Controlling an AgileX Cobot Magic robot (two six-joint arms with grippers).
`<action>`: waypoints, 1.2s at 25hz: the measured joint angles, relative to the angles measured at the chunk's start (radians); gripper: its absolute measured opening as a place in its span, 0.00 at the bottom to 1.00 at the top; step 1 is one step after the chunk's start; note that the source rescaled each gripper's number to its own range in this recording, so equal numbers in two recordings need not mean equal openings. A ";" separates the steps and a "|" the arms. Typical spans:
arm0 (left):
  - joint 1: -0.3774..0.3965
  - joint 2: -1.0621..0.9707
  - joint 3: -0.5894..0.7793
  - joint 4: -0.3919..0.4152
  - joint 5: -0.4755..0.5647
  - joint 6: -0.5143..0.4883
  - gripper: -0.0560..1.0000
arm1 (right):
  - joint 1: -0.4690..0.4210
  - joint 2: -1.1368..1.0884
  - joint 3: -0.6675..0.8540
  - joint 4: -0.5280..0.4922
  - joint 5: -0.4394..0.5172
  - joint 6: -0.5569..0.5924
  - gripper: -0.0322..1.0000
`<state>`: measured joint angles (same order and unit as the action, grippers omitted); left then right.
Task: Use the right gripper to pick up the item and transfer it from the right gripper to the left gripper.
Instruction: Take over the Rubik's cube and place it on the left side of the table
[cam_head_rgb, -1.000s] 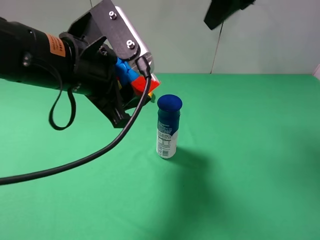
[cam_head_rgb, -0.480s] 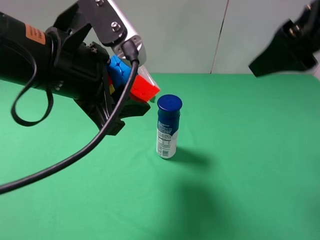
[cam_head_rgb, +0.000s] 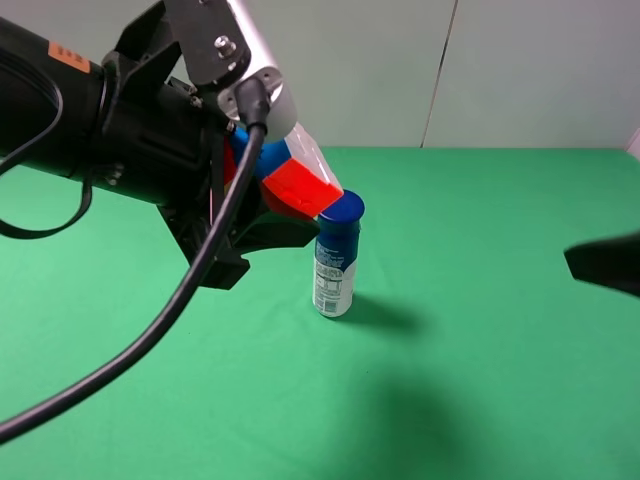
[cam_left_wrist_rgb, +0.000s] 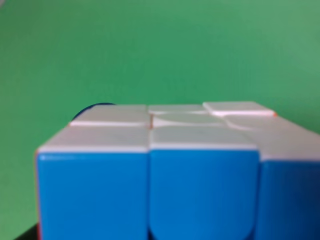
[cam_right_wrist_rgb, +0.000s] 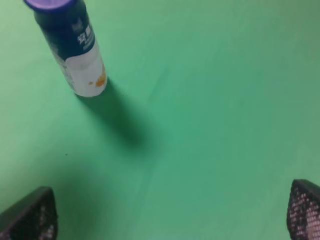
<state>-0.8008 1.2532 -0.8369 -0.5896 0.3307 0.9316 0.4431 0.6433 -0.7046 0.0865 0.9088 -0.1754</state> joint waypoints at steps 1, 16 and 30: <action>0.000 0.000 0.000 0.000 0.005 0.001 0.05 | 0.000 -0.047 0.034 0.000 -0.010 0.008 1.00; 0.000 0.000 0.000 -0.007 0.039 0.003 0.05 | 0.000 -0.462 0.195 -0.002 -0.011 0.127 1.00; 0.000 0.000 0.000 -0.010 0.039 0.003 0.05 | 0.000 -0.467 0.213 -0.099 0.125 0.189 1.00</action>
<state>-0.8008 1.2532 -0.8369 -0.5995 0.3700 0.9346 0.4431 0.1764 -0.4912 -0.0124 1.0336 0.0139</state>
